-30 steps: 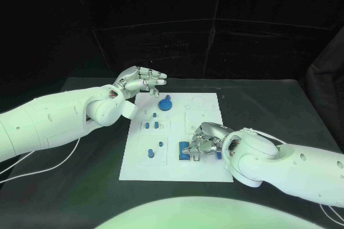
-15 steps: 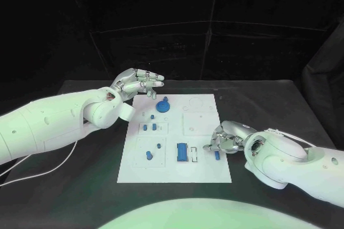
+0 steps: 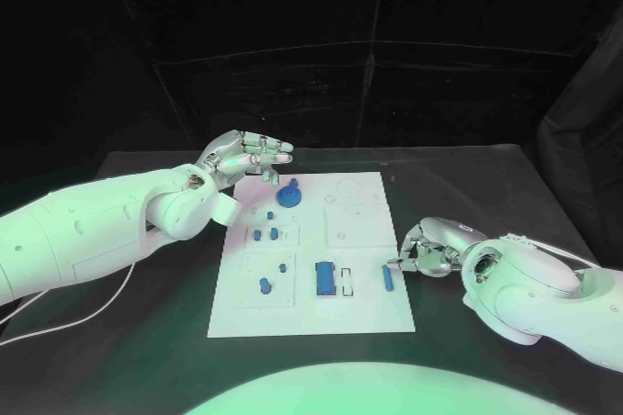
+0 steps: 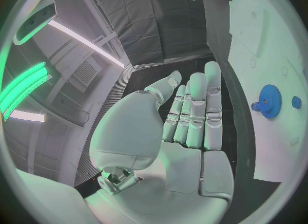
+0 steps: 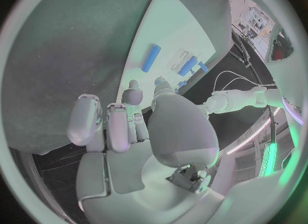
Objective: Assemble the parts on the task board
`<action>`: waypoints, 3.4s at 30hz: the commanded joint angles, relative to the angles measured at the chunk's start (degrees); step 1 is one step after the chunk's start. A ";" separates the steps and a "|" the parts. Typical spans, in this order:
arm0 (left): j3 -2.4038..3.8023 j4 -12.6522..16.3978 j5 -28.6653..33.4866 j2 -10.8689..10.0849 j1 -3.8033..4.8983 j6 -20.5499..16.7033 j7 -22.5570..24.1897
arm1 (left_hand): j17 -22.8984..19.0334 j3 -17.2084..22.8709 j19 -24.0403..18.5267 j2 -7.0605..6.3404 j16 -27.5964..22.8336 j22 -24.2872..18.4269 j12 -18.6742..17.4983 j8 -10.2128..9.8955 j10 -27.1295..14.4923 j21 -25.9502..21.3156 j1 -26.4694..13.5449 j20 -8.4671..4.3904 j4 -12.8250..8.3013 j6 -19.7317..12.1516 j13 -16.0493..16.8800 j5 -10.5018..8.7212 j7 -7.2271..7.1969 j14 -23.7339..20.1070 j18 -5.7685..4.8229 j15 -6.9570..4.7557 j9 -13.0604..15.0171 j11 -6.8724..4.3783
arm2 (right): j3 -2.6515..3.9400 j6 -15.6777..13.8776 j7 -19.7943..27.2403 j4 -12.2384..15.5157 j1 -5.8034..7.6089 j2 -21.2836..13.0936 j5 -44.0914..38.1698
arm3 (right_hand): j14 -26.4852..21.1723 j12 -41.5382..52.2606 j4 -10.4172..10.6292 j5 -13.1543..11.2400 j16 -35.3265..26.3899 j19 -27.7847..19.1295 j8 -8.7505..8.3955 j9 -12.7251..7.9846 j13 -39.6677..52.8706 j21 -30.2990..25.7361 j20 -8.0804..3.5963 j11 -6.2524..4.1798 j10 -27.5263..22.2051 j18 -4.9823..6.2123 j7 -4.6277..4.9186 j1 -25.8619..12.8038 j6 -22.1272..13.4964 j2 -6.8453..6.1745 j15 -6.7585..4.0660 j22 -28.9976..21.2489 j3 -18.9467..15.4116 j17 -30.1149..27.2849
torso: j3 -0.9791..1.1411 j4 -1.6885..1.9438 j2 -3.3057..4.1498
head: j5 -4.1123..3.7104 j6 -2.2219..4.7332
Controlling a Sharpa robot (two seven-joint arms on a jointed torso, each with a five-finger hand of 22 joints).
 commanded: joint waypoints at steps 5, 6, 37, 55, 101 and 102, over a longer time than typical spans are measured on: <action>-0.06 0.13 0.26 -0.07 0.09 0.63 0.42 | -0.05 -0.18 -0.39 0.08 -0.20 -0.09 0.18 0.17 -0.37 -0.38 0.38 -0.03 -0.26 -0.28 -0.07 -0.09 0.01 -0.41 0.73 0.07 -0.04 0.08 | -0.02 5.91 -1.26 -1.46 0.01 1.90 -1.90 | 3.29 0.18 -0.85 0.46 0.19 0.46 -0.48 0.08 0.04 0.30 -0.09 -0.08 0.40 -0.45 -0.15 1.70 0.79 0.11 -0.10 0.07 -0.57 0.03 | -0.08 0.21 0.05 | -0.08 -0.25; -0.07 0.13 0.26 -0.07 0.09 0.64 0.41 | -0.05 -0.18 -0.39 0.08 -0.20 -0.09 0.18 0.17 -0.37 -0.38 0.38 -0.03 -0.26 -0.28 -0.07 -0.09 0.01 -0.41 0.73 0.07 -0.04 0.08 | -0.03 6.30 -1.36 -1.78 0.00 2.37 -1.99 | 3.27 0.03 -1.11 0.47 0.16 0.42 -0.56 0.07 -0.06 0.27 -0.10 -0.08 0.31 -0.44 -0.15 2.13 0.82 0.15 -0.11 0.01 -0.59 -0.01 | -0.07 0.19 0.05 | -0.08 -0.26; -0.11 -0.03 0.26 -0.18 0.08 0.77 0.13 | -0.23 -0.30 -0.53 0.15 -0.27 -0.18 0.35 0.29 -0.47 -0.51 0.35 0.00 -0.25 -0.37 -0.07 -0.10 0.06 -0.62 0.72 0.12 -0.04 0.13 | -0.08 19.03 -3.16 -4.02 -0.12 7.26 -9.32 | 2.96 -1.60 -5.47 -2.71 -0.59 0.02 -1.57 0.20 -0.81 0.09 0.04 0.09 -0.79 -0.42 0.11 7.58 0.95 0.13 0.03 0.03 -1.44 -0.82 | -0.12 0.19 -0.02 | 0.01 -0.42; -0.11 0.01 0.26 -0.28 0.08 1.27 0.03 | -0.27 -0.37 -0.56 0.12 -0.27 -0.21 0.37 0.30 -0.56 -0.54 0.29 0.02 -0.22 -0.46 -0.08 -0.10 0.09 -0.66 0.71 0.15 -0.05 0.16 | -0.06 3.67 0.10 -1.55 -0.25 6.33 2.09 | 3.32 -2.01 -6.45 4.29 0.21 0.52 -4.70 -1.27 -0.16 0.84 -0.58 -0.60 -0.27 -0.61 -0.40 10.94 2.36 1.82 -0.45 1.52 14.44 0.83 | -0.14 0.20 -0.08 | -0.09 -0.25; -0.11 0.28 0.26 -0.12 0.11 2.43 -0.38 | -0.32 -0.43 -0.60 0.07 -0.28 -0.23 0.39 0.31 -0.65 -0.58 0.30 0.04 -0.26 -0.55 -0.09 -0.09 0.09 -0.71 0.71 0.16 -0.05 0.17 | -0.03 1.24 -1.83 -3.72 -0.21 13.13 17.20 | 3.67 0.96 -3.36 7.52 1.03 1.03 -4.59 0.34 2.82 1.37 -0.63 -0.83 2.72 -0.75 -0.96 -3.03 5.59 -4.59 -0.71 2.71 24.68 2.41 | -0.12 0.11 0.03 | 0.62 -0.62; -0.11 0.28 0.26 -0.12 0.11 2.43 -0.38 | -0.32 -0.43 -0.60 0.07 -0.28 -0.23 0.39 0.31 -0.65 -0.58 0.30 0.04 -0.26 -0.55 -0.09 -0.09 0.09 -0.71 0.71 0.16 -0.05 0.17 | -0.03 1.27 -1.86 -3.79 -0.21 13.25 17.05 | 3.67 0.96 -3.36 7.52 1.03 1.03 -4.59 0.34 2.82 1.37 -0.63 -0.83 2.72 -0.75 -0.96 -3.03 5.59 -4.59 -0.71 2.71 24.68 2.41 | -0.12 0.11 0.03 | 0.62 -0.62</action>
